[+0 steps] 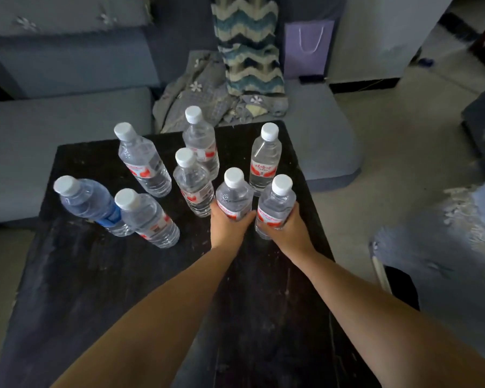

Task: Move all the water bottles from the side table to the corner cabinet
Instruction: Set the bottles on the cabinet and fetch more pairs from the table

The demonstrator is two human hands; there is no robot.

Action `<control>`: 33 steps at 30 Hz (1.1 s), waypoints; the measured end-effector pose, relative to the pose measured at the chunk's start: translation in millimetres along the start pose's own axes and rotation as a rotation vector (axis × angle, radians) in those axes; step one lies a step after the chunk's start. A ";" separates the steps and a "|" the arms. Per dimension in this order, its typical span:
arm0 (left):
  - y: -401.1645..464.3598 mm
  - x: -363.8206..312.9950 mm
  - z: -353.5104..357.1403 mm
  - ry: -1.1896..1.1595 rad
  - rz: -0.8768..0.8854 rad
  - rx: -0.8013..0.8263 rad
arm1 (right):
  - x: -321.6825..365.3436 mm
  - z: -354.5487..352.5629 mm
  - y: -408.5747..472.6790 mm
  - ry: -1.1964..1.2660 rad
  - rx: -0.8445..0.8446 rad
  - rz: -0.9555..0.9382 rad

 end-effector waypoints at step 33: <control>-150.8 2.9 9.5 0.091 -0.050 0.971 | -34.8 -71.1 -247.7 0.169 -0.514 0.569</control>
Point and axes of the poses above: each hand's wrist, its own y-axis towards the middle knuckle, its own z-axis out of the palm, x = y × z, the point moved 7 cm from there along y, towards the middle knuckle, and after that the axes turned 2 degrees about -y, right-handed, at the moved point
